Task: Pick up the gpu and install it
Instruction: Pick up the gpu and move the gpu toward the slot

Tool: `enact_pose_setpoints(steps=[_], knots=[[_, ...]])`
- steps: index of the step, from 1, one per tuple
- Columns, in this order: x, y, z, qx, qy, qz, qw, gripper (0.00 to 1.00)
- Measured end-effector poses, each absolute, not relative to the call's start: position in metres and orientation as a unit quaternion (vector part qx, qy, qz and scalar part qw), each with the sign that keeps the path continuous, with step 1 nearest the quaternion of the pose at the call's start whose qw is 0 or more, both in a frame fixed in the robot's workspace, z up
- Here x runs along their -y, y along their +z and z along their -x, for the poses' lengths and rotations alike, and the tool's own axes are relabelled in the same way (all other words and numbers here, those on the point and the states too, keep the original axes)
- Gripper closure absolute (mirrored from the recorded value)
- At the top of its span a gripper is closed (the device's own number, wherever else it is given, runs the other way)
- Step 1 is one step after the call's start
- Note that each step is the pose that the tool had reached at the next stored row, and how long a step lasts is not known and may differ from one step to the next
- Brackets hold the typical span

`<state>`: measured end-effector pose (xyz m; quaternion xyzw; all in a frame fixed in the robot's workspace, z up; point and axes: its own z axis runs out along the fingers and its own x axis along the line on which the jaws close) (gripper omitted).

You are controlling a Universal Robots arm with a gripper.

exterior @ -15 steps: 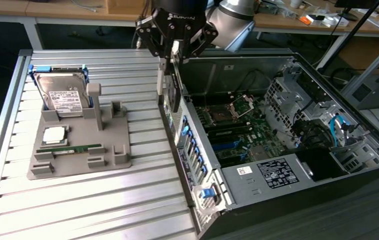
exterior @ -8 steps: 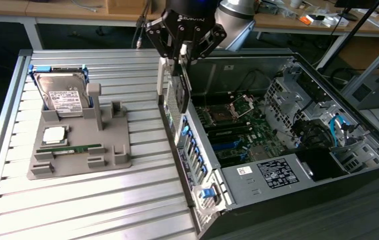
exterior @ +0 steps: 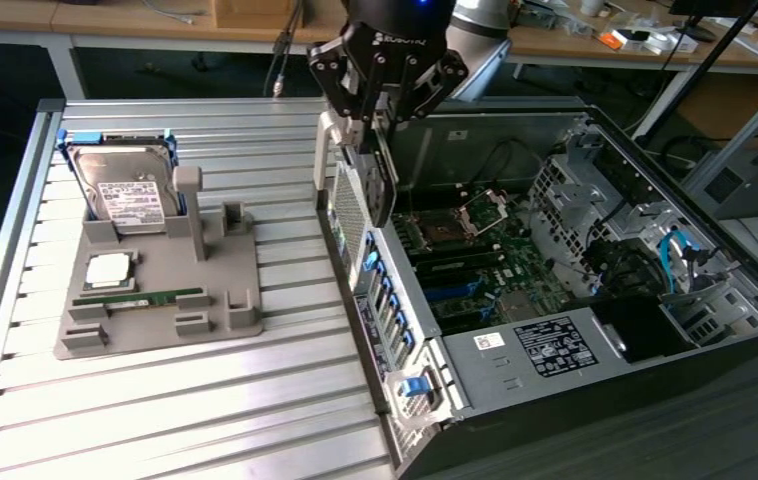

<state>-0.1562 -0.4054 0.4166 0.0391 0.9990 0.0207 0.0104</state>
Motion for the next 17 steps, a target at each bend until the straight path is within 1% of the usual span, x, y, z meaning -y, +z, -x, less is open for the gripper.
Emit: enact_pose_setpoints(steps=[17], knots=[[0.41,0.417,0.125,-0.999,0.019,-0.039,0.008,0.73]])
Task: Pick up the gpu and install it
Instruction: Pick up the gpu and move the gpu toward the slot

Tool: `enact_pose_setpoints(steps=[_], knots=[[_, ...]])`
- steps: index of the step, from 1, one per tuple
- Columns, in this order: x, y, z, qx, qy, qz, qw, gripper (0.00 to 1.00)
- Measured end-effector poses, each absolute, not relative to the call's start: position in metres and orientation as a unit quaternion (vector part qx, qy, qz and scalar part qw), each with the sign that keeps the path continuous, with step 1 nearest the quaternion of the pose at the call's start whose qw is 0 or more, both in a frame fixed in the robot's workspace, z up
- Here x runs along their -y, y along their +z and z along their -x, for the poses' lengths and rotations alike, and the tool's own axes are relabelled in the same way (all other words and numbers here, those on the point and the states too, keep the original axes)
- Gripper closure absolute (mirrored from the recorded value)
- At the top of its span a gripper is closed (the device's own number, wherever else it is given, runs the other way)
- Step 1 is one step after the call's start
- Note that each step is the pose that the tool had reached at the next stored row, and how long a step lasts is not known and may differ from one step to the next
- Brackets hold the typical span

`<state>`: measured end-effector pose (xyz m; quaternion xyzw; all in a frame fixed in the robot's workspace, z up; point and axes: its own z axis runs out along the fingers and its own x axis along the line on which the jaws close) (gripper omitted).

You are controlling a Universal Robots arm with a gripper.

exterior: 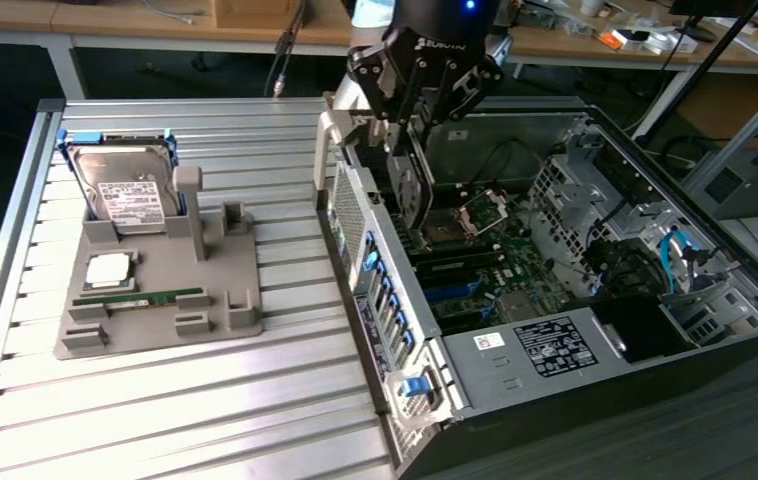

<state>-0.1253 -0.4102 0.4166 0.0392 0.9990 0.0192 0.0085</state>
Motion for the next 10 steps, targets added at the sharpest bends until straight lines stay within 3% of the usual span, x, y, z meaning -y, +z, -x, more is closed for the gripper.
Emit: enact_pose_setpoints(steps=[10], knots=[[0.411,0.416,0.094,-0.999,0.015,-0.039,0.007,0.73]])
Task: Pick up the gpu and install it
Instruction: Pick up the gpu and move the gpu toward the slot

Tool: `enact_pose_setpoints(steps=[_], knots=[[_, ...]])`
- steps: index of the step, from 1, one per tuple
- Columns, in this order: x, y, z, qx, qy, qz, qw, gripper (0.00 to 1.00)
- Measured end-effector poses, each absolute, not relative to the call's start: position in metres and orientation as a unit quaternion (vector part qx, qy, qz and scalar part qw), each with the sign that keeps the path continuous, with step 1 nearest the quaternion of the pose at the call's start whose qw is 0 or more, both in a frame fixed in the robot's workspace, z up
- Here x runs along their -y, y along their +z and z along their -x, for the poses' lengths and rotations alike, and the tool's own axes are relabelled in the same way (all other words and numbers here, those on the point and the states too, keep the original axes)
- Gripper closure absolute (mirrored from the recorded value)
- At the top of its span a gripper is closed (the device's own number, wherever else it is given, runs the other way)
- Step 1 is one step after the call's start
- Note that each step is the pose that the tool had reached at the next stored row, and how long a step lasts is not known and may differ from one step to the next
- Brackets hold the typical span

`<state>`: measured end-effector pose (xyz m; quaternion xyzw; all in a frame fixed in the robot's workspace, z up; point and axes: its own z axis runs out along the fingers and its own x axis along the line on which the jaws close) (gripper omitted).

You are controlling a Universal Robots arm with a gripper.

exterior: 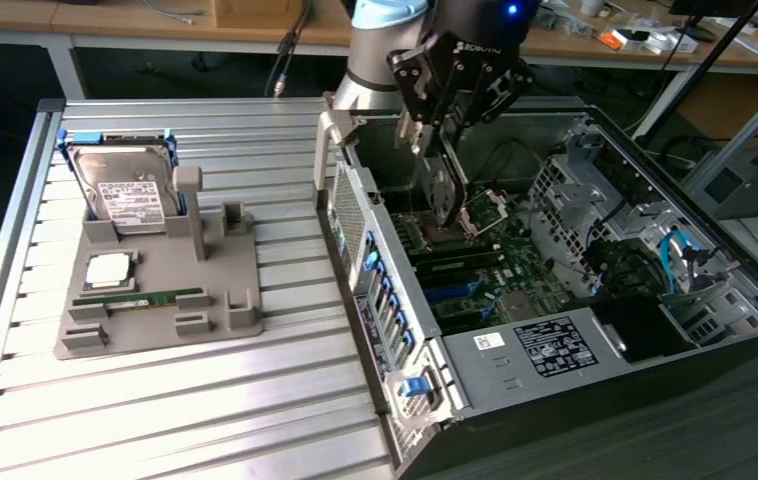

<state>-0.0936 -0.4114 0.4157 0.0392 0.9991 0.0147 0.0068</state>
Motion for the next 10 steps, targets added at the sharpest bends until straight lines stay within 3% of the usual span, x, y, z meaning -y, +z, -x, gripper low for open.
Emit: enact_pose_setpoints(steps=[10], knots=[[0.411,0.406,0.01,-1.0,0.008,-0.025,0.003,0.73]])
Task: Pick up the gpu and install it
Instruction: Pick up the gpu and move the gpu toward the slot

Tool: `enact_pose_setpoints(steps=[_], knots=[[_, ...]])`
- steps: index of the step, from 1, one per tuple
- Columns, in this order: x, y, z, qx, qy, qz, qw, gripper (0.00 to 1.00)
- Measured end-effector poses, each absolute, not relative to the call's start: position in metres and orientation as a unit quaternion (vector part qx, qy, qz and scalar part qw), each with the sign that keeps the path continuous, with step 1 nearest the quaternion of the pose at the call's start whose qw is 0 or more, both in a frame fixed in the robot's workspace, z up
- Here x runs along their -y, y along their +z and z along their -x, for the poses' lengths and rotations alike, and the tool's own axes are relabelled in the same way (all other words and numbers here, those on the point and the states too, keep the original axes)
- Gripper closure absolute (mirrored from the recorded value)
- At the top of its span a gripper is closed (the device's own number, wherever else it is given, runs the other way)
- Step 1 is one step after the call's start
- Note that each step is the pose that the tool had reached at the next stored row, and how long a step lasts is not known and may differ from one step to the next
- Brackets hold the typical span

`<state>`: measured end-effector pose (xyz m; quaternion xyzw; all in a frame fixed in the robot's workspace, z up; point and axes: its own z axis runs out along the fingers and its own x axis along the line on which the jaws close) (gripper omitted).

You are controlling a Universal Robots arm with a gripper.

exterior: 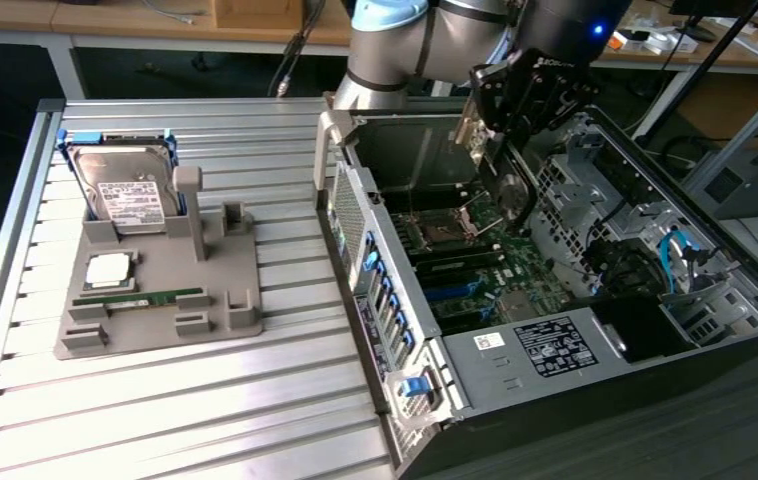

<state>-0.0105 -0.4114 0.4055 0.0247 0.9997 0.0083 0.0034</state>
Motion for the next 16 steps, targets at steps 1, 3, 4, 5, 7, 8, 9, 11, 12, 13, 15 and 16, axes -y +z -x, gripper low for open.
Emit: enact_pose_setpoints(steps=[1,3,4,5,7,8,9,11,12,13,15,16], knots=[[0.411,0.405,0.007,-1.0,0.008,-0.025,0.003,0.73],[0.411,0.404,0.001,-1.0,0.007,-0.024,0.003,0.73],[0.411,0.404,-0.002,-1.0,0.007,-0.024,0.003,0.73],[0.411,0.403,-0.005,-1.0,0.007,-0.024,0.003,0.73],[0.411,0.401,-0.01,-1.0,0.006,-0.023,0.003,0.73],[0.411,0.4,-0.012,-1.0,0.005,-0.023,0.003,0.73],[0.411,0.399,-0.014,-1.0,0.005,-0.022,0.003,0.73],[0.412,0.398,-0.018,-1.0,0.004,-0.022,0.003,0.73],[0.412,0.397,-0.02,-1.0,0.004,-0.022,0.003,0.73],[0.412,0.396,-0.022,-1.0,0.003,-0.022,0.003,0.73],[0.412,0.394,-0.028,-1.0,0.002,-0.021,0.003,0.73],[0.412,0.393,-0.031,-1.0,0.002,-0.021,0.003,0.73]])
